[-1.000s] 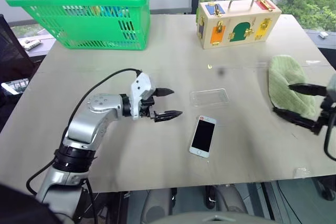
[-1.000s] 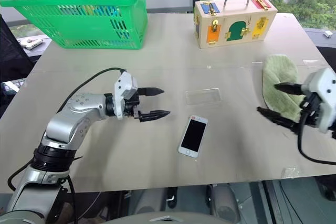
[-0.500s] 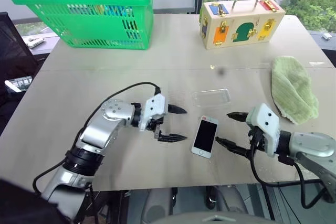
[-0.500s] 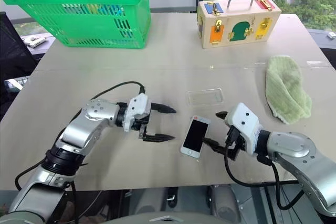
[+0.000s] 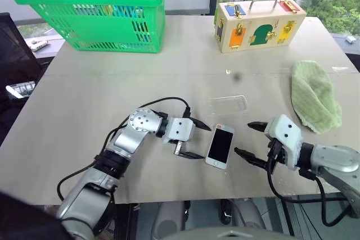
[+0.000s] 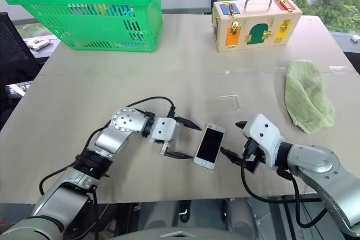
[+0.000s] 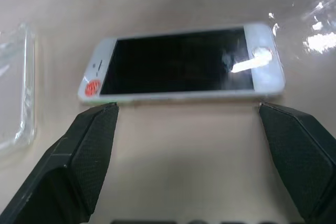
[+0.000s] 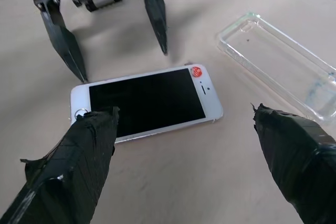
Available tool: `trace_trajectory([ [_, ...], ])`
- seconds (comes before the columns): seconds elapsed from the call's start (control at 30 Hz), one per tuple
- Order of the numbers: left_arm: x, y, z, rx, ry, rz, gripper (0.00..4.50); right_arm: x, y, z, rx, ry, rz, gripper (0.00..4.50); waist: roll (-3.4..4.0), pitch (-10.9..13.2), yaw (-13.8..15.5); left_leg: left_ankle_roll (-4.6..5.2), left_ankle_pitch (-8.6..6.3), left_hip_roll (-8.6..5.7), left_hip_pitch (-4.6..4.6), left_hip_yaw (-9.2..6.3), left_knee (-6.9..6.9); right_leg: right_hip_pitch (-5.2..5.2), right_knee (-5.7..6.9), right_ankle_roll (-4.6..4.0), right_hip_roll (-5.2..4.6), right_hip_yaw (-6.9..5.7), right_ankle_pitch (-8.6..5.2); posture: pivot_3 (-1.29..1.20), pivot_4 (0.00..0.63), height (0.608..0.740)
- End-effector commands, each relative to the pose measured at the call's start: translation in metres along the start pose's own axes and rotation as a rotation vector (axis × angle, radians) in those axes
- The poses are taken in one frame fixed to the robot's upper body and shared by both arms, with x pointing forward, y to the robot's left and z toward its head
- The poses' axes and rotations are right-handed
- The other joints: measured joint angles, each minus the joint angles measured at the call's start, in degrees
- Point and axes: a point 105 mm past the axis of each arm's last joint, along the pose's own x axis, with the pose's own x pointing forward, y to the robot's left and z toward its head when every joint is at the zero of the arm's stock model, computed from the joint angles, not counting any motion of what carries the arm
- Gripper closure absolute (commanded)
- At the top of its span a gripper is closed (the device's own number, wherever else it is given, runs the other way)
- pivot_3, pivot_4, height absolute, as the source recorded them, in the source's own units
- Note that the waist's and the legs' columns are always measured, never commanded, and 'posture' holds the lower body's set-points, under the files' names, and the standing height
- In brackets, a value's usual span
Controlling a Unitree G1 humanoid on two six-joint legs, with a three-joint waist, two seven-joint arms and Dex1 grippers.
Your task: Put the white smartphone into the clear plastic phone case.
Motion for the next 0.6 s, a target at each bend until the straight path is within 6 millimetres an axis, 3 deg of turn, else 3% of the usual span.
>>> trace_trajectory([
  [0.03,0.011,0.011,0.013,0.012,-0.034,0.026,0.0,-0.005,-0.001,0.005,-0.032,-0.008,-0.041,0.03,0.0,0.0,0.0,0.0,0.0,-0.01,0.0,0.0,0.0,0.0,0.0,0.0,0.0,0.0,0.0,0.0,0.15,0.74],
  [0.17,0.025,0.017,0.021,-0.035,-0.068,0.042,0.0,-0.009,-0.003,0.003,-0.005,0.002,-0.076,0.03,0.0,0.0,-0.1,0.0,0.0,-0.01,0.02,0.0,0.0,0.0,0.04,0.0,0.06,0.0,0.0,0.0,0.15,0.74],
  [0.33,0.038,0.035,0.022,-0.073,-0.061,0.108,0.0,-0.009,-0.003,0.001,0.182,-0.03,-0.093,0.03,-0.05,0.0,0.0,0.01,0.0,-0.03,0.02,-0.03,0.05,0.03,0.04,0.02,0.1,0.0,0.01,0.0,0.15,0.74],
  [0.4,0.034,0.039,0.027,-0.089,-0.093,0.12,0.0,-0.007,0.002,0.008,0.215,-0.066,-0.065,0.03,-0.05,0.0,-0.3,0.0,0.0,-0.01,0.02,-0.05,0.05,0.03,0.04,0.02,0.13,0.01,0.01,0.0,0.15,0.74],
  [0.5,0.005,0.032,0.035,-0.104,-0.138,0.076,0.0,-0.006,0.004,0.01,0.216,-0.057,-0.066,0.03,-0.05,0.0,-0.6,0.0,0.0,0.04,0.03,-0.05,0.03,0.0,0.08,0.01,0.17,0.01,0.01,0.0,0.15,0.74],
  [0.6,-0.01,0.024,0.031,-0.071,-0.099,0.036,0.0,-0.007,0.002,0.009,0.21,-0.037,-0.078,0.03,0.0,-0.1,-0.6,0.0,0.0,0.07,0.06,-0.07,-0.01,-0.02,0.11,-0.01,0.23,0.02,0.01,0.0,0.15,0.74],
])
